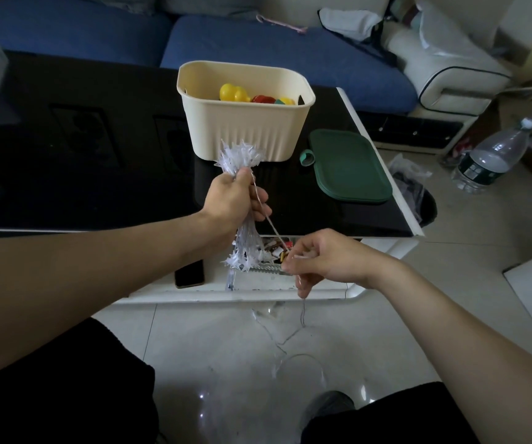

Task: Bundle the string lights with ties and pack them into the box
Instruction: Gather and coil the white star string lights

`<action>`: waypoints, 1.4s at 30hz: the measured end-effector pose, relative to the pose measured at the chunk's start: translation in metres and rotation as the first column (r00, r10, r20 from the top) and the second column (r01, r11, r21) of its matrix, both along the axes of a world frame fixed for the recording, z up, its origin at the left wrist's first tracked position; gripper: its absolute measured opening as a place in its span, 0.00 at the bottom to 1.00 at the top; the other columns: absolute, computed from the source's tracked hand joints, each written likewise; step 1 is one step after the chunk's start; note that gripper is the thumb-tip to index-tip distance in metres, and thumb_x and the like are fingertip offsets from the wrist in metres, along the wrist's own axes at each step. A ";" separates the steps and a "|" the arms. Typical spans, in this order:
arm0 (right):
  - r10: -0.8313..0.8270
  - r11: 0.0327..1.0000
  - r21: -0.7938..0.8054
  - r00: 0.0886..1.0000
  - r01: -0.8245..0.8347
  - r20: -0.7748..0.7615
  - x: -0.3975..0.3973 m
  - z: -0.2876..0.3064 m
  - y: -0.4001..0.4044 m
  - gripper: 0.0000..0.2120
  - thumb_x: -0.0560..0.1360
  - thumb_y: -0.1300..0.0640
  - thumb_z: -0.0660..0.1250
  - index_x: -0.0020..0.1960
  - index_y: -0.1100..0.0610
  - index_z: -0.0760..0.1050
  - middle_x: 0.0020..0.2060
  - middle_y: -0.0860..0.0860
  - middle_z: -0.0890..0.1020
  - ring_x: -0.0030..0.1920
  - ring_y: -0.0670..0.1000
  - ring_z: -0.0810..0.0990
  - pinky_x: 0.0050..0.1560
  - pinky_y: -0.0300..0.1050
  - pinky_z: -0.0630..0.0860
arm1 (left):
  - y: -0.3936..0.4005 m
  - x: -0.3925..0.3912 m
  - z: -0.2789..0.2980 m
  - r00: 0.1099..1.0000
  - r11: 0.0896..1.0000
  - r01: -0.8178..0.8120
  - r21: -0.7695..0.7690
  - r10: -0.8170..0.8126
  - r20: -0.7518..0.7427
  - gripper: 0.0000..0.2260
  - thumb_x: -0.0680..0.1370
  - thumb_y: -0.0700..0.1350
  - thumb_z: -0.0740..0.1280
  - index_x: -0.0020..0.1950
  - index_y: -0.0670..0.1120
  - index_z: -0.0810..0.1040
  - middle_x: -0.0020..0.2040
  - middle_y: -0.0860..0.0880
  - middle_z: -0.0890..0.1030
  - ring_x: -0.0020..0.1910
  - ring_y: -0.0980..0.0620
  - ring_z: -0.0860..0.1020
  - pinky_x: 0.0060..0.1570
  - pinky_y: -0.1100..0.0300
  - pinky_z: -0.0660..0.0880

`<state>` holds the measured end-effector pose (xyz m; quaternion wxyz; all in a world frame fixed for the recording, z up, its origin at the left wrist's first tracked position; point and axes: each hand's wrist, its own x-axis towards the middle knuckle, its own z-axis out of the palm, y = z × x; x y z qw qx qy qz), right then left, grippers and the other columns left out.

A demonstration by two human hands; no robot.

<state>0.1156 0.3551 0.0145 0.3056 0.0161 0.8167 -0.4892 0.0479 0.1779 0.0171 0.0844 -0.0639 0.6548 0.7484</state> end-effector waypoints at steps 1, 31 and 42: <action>-0.019 1.000 -0.014 1.000 0.020 0.017 0.000 0.001 0.000 0.14 0.76 0.59 0.73 0.55 0.68 0.77 0.32 0.57 0.83 0.35 0.57 0.85 0.44 0.48 0.82 | 0.001 0.001 -0.001 1.000 1.000 0.002 -0.007 -0.002 -0.003 0.14 0.85 0.45 0.54 0.45 0.41 0.72 0.33 0.45 0.77 0.27 0.49 0.77 0.32 0.56 0.76; -0.045 0.963 0.257 0.990 0.079 -0.135 -0.004 -0.009 0.005 0.14 0.78 0.50 0.71 0.36 0.56 0.79 0.28 0.47 0.79 0.27 0.46 0.75 0.37 0.43 0.76 | 0.001 -0.005 -0.004 0.994 0.993 -0.104 0.060 0.103 0.027 0.10 0.84 0.43 0.55 0.46 0.43 0.70 0.30 0.47 0.73 0.24 0.51 0.73 0.30 0.54 0.78; 0.223 0.941 0.293 0.960 -0.168 -0.167 0.000 -0.012 -0.011 0.06 0.79 0.55 0.69 0.49 0.46 0.84 0.47 0.44 0.85 0.40 0.41 0.80 0.46 0.42 0.80 | 0.002 -0.004 -0.004 0.999 1.000 -0.030 0.003 0.030 0.019 0.11 0.84 0.45 0.55 0.43 0.45 0.68 0.28 0.50 0.65 0.23 0.54 0.64 0.26 0.58 0.67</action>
